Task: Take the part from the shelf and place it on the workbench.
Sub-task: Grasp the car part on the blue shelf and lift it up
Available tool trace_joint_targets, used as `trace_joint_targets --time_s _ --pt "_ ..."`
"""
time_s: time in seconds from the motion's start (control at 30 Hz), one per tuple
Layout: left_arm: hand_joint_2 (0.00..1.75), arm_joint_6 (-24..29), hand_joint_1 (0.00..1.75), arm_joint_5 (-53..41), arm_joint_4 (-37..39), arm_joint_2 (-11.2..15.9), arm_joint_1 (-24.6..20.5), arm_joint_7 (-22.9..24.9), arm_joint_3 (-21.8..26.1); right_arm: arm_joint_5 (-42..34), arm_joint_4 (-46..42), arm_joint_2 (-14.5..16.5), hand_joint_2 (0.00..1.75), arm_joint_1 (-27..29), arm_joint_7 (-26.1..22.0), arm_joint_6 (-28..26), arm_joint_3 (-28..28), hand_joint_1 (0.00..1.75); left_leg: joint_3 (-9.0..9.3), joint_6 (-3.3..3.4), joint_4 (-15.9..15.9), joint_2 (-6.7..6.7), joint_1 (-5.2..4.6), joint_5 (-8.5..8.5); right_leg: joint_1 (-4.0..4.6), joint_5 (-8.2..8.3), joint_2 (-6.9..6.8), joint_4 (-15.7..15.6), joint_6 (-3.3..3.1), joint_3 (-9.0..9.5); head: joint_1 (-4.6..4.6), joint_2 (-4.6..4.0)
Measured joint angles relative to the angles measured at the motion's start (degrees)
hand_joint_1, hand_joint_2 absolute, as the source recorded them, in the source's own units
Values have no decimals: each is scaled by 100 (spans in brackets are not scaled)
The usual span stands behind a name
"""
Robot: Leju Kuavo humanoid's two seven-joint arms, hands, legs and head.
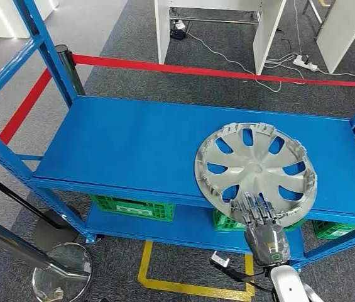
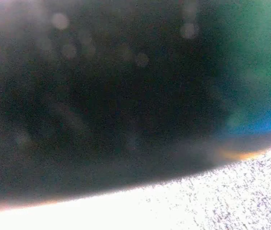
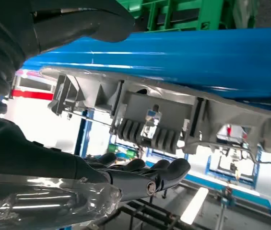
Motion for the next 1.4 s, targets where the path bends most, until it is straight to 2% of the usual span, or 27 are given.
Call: trace_joint_targets --time_s 0.03,0.07,0.1,0.13,0.2,0.9,1.1,1.27,1.33,1.4 --pt "0 0 0 -3 0 -2 -2 7 1 1 11 22 175 -10 -16 29 -29 76 0 0 0 0 0 0 0 0 0 0 0 0 0 0" --pt "0 0 0 -6 0 -5 -5 14 2 1 20 39 175 -21 -29 53 -52 97 0 0 0 0 0 0 0 0 0 0 0 0 0 0" --pt "0 0 0 -11 0 -11 -11 24 3 2 41 75 175 -42 -53 98 -97 134 0 0 0 0 0 0 0 0 0 0 0 0 0 0" --pt "0 2 0 -21 0 -16 -16 37 4 2 63 107 175 -64 -72 134 -133 162 0 0 0 0 0 0 0 0 0 0 0 0 1 0" --pt "0 12 0 -42 -1 -28 -25 58 6 2 112 160 175 -110 -87 177 -176 175 0 0 0 0 0 0 0 0 0 0 0 1 1 0" --pt "0 95 0 -120 -9 -98 -70 236 14 2 349 392 175 -356 -8 112 -186 175 0 0 0 0 0 0 0 0 0 0 0 0 0 0" --pt "0 235 0 -286 -35 -131 -73 515 14 2 236 387 175 -354 233 -286 -53 175 0 0 0 0 0 0 0 0 0 1 0 -1 1 0" --pt "0 367 0 -536 -61 -142 -72 780 -8 2 -324 231 175 -412 494 -648 203 175 -1 0 0 0 0 0 0 0 1 1 0 -3 1 0" --pt "0 456 0 -661 -73 -145 -71 857 -34 2 -650 143 175 -459 334 -864 255 175 -1 0 0 0 0 0 0 0 -1 1 0 -3 1 0" --pt "0 534 0 -743 -83 -150 -63 919 -72 2 -1061 145 175 -400 -374 -1051 121 175 -2 0 0 -2 0 0 0 0 -4 1 0 -4 1 0"
